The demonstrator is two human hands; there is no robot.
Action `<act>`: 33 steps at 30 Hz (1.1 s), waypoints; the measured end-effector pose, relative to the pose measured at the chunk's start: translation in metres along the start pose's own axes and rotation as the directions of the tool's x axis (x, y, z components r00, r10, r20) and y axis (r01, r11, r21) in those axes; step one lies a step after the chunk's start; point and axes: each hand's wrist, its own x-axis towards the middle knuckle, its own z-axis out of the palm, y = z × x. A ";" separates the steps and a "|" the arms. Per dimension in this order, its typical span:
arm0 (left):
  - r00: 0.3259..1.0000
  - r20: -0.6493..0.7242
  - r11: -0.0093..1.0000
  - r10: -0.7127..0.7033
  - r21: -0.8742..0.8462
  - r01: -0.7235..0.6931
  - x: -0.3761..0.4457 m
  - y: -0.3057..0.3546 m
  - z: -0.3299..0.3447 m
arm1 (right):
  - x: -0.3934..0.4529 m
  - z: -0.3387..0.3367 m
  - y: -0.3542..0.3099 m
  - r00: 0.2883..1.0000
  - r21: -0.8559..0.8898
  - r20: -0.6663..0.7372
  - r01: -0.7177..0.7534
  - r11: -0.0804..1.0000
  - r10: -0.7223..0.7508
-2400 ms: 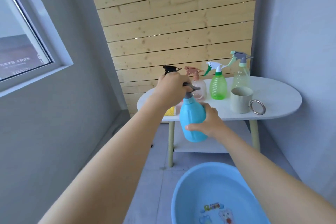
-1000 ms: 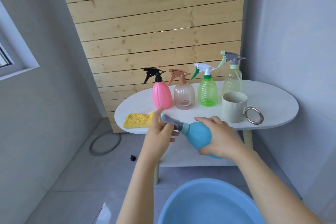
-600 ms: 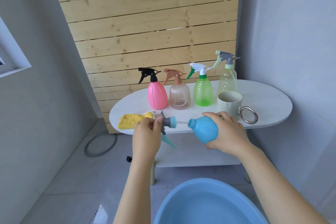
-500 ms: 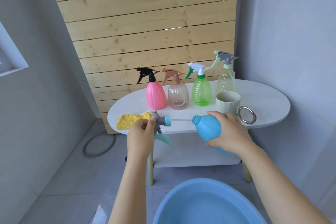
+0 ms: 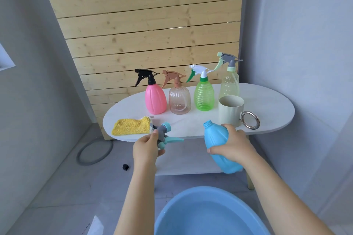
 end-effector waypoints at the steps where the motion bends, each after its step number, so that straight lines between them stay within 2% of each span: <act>1: 0.999 0.024 0.998 -0.036 -0.047 0.037 0.001 -0.003 0.005 | 0.000 0.002 -0.001 1.000 0.006 -0.004 0.004 1.000 -0.004; 4: 0.991 0.082 0.973 -0.106 -0.196 0.121 0.005 -0.012 0.018 | -0.001 0.006 -0.003 1.000 0.011 0.000 0.015 1.000 -0.015; 6: 0.988 0.103 0.962 -0.116 -0.235 0.137 0.007 -0.017 0.024 | -0.001 0.008 -0.002 1.000 0.008 0.010 0.016 1.000 -0.016; 15: 0.967 0.252 0.991 0.041 -0.136 -0.007 0.002 -0.023 0.046 | 0.003 0.015 0.003 0.999 0.069 0.000 0.041 0.997 -0.041; 22: 0.946 0.324 0.985 0.010 0.159 -0.065 0.002 -0.027 0.040 | -0.002 0.014 -0.001 0.995 0.223 0.029 0.085 0.971 -0.094; 24: 0.940 0.337 0.953 0.048 0.266 -0.144 0.000 -0.024 0.035 | -0.002 0.013 -0.002 0.994 0.316 0.028 0.090 0.944 -0.104; 26: 0.902 0.414 0.913 0.122 0.309 -0.265 -0.005 -0.016 0.030 | -0.003 0.011 -0.003 0.994 0.412 0.013 0.095 0.906 -0.110; 28: 0.839 0.528 0.896 0.128 0.302 -0.327 -0.010 -0.010 0.026 | -0.003 0.009 -0.004 0.991 0.482 0.027 0.100 0.871 -0.128; 31: 0.723 0.690 0.903 0.038 0.286 -0.321 -0.016 -0.006 0.024 | -0.004 0.005 -0.003 0.979 0.577 0.096 0.093 0.812 -0.180; 33: 0.672 0.741 0.928 0.012 0.243 -0.284 -0.016 -0.010 0.028 | -0.002 0.003 -0.001 0.962 0.619 0.141 0.099 0.779 -0.233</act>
